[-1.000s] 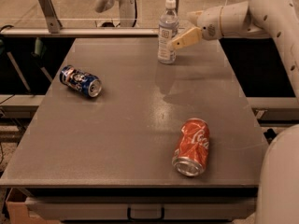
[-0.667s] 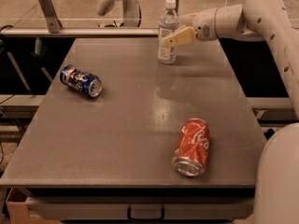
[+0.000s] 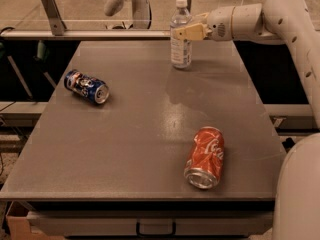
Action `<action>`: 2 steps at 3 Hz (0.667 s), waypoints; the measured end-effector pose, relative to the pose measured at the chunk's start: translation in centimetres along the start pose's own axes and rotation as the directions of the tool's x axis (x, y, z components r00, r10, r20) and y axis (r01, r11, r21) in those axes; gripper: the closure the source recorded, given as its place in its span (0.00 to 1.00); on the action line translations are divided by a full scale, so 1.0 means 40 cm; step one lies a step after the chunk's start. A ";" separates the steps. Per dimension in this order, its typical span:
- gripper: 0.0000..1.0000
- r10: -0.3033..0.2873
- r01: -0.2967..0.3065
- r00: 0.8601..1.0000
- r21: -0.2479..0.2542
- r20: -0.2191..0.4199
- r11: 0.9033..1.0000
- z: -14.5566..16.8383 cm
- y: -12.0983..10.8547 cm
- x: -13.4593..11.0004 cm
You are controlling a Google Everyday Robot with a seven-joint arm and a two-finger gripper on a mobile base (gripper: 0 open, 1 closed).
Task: Pick blue plastic bottle
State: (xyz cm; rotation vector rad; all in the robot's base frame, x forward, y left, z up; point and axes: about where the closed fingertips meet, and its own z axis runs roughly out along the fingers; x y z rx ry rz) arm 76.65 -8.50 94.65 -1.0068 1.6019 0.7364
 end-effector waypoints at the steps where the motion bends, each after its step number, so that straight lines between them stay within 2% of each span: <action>1: 0.83 -0.020 0.022 0.997 -0.034 0.069 0.999 -0.065 0.040 -0.084; 2: 1.00 0.005 0.011 0.992 -0.117 0.128 0.993 -0.150 0.143 -0.169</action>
Offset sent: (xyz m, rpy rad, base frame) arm -0.1470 -0.0189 0.1271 0.2099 -0.0080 0.2172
